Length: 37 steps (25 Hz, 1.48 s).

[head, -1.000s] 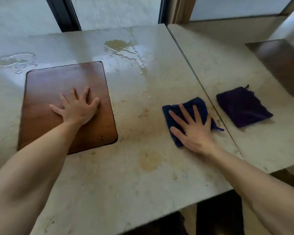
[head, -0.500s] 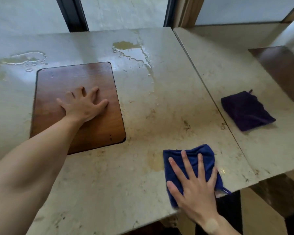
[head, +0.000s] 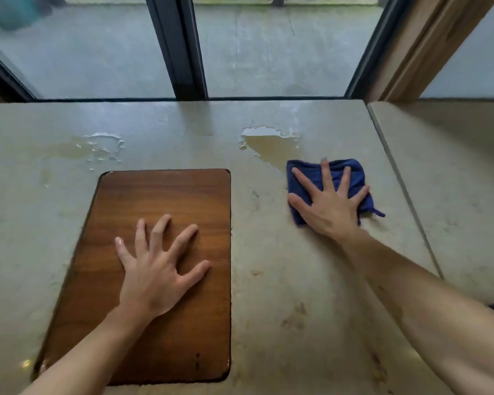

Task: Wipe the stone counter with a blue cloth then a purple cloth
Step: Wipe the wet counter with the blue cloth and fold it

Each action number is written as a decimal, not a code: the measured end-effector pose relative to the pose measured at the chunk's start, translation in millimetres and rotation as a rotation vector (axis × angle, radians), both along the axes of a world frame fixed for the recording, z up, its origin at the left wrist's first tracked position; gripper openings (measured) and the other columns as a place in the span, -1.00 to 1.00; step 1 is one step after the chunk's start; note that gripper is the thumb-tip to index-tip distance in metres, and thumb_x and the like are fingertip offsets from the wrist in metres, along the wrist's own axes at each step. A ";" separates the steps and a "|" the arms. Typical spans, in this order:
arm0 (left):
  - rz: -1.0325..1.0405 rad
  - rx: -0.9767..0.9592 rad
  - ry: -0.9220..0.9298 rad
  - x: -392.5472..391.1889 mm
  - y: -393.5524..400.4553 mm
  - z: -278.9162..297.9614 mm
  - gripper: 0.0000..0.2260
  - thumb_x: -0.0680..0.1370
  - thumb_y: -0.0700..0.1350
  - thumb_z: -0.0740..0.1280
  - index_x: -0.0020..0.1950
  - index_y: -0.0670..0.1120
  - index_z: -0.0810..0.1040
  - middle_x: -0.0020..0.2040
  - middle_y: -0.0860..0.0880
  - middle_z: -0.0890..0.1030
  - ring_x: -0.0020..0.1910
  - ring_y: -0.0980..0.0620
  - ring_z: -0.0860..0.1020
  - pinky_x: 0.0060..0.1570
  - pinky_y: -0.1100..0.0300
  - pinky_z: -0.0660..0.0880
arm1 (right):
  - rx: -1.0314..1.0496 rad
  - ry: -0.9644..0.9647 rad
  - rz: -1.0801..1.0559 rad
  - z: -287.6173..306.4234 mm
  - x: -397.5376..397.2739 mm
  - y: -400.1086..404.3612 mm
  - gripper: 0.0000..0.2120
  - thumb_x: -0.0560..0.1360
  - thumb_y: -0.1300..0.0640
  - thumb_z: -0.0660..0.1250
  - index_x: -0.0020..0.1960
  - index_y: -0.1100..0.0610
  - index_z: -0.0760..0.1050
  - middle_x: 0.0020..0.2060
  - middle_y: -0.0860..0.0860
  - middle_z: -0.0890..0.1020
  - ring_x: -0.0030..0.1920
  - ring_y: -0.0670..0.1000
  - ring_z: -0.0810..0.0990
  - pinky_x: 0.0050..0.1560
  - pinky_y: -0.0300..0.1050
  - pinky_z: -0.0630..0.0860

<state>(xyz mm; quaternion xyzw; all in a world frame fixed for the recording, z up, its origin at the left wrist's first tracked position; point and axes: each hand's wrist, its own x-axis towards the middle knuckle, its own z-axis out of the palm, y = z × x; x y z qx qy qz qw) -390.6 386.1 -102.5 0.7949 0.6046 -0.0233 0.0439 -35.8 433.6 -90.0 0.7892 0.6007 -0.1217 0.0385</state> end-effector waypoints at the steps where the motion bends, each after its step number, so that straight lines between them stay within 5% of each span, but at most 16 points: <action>1: -0.005 -0.002 0.011 0.4 -1.8 -0.2 -0.30 0.43 0.56 -0.09 0.53 0.34 0.11 0.59 -0.07 0.12 0.56 -0.33 0.05 0.33 -0.57 0.01 | 0.005 0.008 -0.012 2.2 10.0 32.2 -0.38 0.48 -0.52 -0.18 0.50 -0.48 -0.24 0.60 -0.08 -0.32 0.56 0.30 -0.34 0.36 0.61 -0.28; 9: -0.003 -0.011 0.008 2.8 1.7 -2.4 -0.30 0.45 0.54 0.00 0.53 0.30 0.20 0.57 -0.10 0.21 0.54 -0.35 0.12 0.28 -0.60 0.09 | -0.025 0.052 0.097 9.1 22.9 239.3 -0.38 0.53 -0.47 -0.15 0.54 -0.41 -0.21 0.63 -0.12 -0.18 0.58 0.28 -0.28 0.35 0.62 -0.27; 14: 0.007 -0.004 0.026 1.2 4.3 -2.6 -0.30 0.45 0.55 -0.03 0.54 0.30 0.18 0.58 -0.09 0.17 0.56 -0.34 0.06 0.33 -0.56 0.02 | -0.043 0.043 0.220 7.7 13.3 239.6 -0.43 0.54 -0.45 -0.15 0.52 -0.44 -0.19 0.62 -0.17 -0.18 0.58 0.26 -0.26 0.35 0.63 -0.27; 23: 0.036 -0.055 -0.042 1.6 4.9 4.1 -0.29 0.40 0.57 -0.11 0.52 0.38 0.03 0.59 -0.01 -0.02 0.57 -0.29 -0.11 0.38 -0.50 -0.15 | -0.022 0.048 0.245 8.2 -18.7 15.1 -0.44 0.55 -0.45 -0.21 0.50 -0.46 -0.29 0.59 -0.17 -0.29 0.58 0.23 -0.32 0.38 0.58 -0.29; 29: -0.047 -0.153 -0.092 -15.7 11.1 9.8 -0.36 0.46 0.49 0.09 0.51 0.36 0.08 0.61 -0.03 0.03 0.58 -0.26 -0.08 0.42 -0.46 -0.14 | -0.013 -0.003 0.081 0.6 -56.0 -222.8 -0.44 0.48 -0.46 -0.30 0.43 -0.50 -0.40 0.58 -0.21 -0.30 0.59 0.21 -0.30 0.40 0.54 -0.22; 34: -0.106 -0.199 -0.057 -39.9 0.9 17.0 -0.33 0.46 0.49 0.13 0.51 0.32 0.10 0.61 -0.05 0.07 0.58 -0.20 -0.01 0.44 -0.38 0.01 | 0.009 0.031 -0.101 3.3 -108.6 -378.7 -0.40 0.49 -0.44 -0.24 0.49 -0.46 -0.32 0.56 -0.25 -0.34 0.58 0.18 -0.33 0.42 0.54 -0.23; 37: -0.126 -0.195 -0.050 -41.2 1.4 16.8 -0.33 0.43 0.51 0.12 0.49 0.32 0.13 0.59 -0.06 0.11 0.56 -0.20 0.05 0.41 -0.36 0.07 | 0.003 0.022 -0.149 3.5 -162.1 -431.2 -0.40 0.54 -0.42 -0.21 0.57 -0.37 -0.15 0.63 -0.14 -0.14 0.60 0.25 -0.19 0.40 0.57 -0.15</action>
